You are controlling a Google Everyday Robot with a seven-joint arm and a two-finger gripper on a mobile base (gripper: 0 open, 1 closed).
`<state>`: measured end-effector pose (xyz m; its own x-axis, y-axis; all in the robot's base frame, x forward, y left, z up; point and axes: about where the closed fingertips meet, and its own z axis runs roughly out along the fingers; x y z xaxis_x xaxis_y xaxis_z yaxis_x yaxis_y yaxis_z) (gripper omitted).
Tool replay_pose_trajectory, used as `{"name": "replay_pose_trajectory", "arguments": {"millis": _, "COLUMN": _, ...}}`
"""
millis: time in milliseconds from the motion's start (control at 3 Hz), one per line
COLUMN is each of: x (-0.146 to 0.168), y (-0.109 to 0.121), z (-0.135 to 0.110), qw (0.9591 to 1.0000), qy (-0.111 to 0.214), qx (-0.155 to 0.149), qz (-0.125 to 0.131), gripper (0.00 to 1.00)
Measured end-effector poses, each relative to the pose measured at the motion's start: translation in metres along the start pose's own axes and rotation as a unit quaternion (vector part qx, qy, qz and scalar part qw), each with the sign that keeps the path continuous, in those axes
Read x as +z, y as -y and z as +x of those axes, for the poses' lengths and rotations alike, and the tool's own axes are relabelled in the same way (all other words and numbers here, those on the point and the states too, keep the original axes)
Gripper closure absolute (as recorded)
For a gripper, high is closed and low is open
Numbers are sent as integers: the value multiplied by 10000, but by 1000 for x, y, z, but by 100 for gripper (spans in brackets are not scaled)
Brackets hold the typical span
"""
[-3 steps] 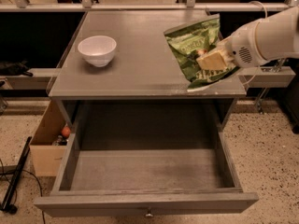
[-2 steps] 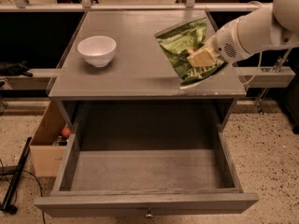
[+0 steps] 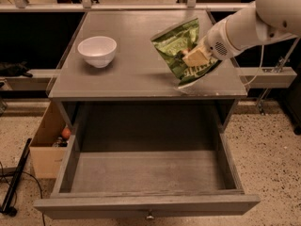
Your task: Pick green jalapeno chip bag from top drawer and place on counter
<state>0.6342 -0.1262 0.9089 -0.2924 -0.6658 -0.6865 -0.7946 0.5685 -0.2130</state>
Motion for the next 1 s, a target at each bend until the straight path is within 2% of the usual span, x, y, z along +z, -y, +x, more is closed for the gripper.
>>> {"name": "replay_pose_trajectory", "arguments": {"millis": 1000, "x": 30, "y": -3, "z": 4, "qw": 9997, "qy": -178, "qx": 6, "qz": -191, "gripper": 100}}
